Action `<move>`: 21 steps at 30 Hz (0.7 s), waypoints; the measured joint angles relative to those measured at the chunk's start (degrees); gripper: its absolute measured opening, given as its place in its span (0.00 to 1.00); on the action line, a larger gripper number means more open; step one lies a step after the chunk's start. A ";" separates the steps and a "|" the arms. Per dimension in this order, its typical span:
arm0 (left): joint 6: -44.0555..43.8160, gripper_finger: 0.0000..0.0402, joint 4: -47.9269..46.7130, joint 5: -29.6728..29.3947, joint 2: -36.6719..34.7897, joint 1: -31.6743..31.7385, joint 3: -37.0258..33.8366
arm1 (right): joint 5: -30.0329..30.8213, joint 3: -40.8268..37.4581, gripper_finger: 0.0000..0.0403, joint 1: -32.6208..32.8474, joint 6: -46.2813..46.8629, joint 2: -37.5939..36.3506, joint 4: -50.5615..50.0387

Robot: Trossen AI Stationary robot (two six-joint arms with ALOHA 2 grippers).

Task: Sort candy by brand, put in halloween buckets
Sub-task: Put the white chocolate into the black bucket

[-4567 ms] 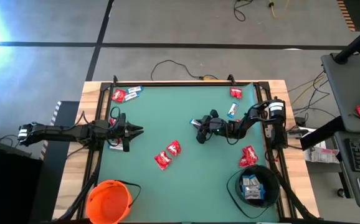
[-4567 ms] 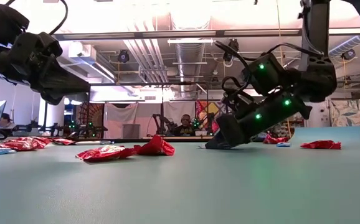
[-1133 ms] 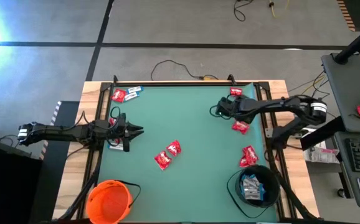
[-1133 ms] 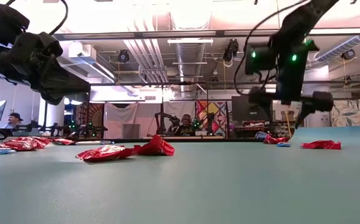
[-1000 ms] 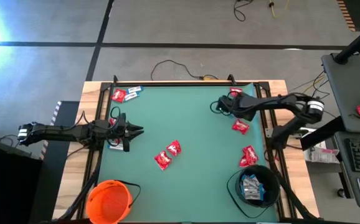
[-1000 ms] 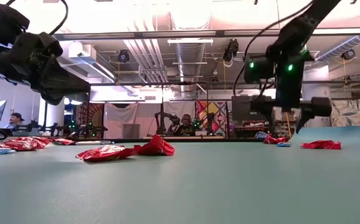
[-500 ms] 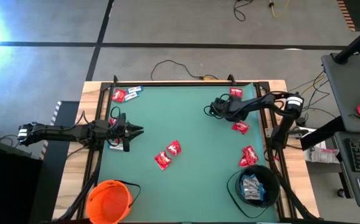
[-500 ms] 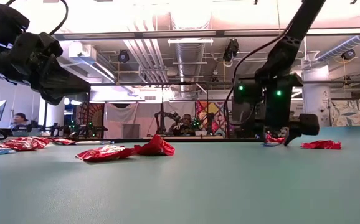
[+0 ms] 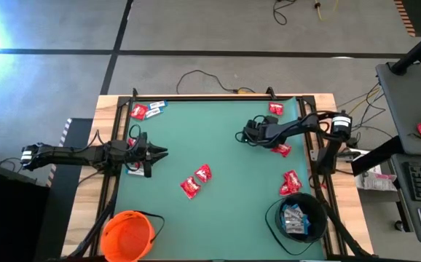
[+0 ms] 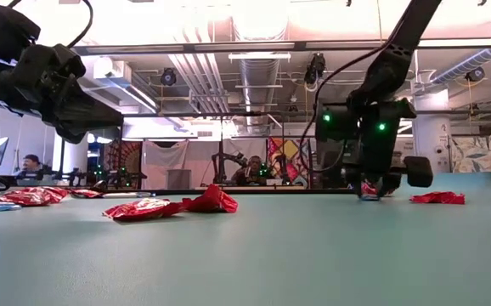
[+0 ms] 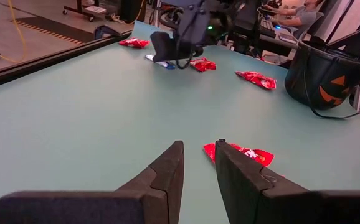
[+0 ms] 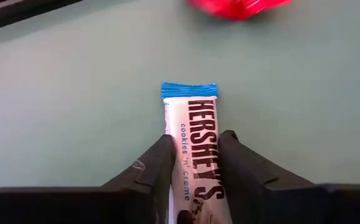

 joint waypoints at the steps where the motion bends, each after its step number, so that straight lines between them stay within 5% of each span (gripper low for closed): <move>1: 0.01 0.19 0.00 -0.01 0.00 0.00 0.00 | -0.19 0.10 0.26 0.83 0.23 0.00 0.60; 12: 0.00 0.19 0.00 -0.01 0.00 0.01 0.00 | -1.24 0.13 0.26 12.94 -1.18 0.00 7.03; 21: -0.01 0.19 0.00 -0.01 0.00 0.02 0.00 | 0.65 0.11 0.29 24.10 -20.68 0.60 18.17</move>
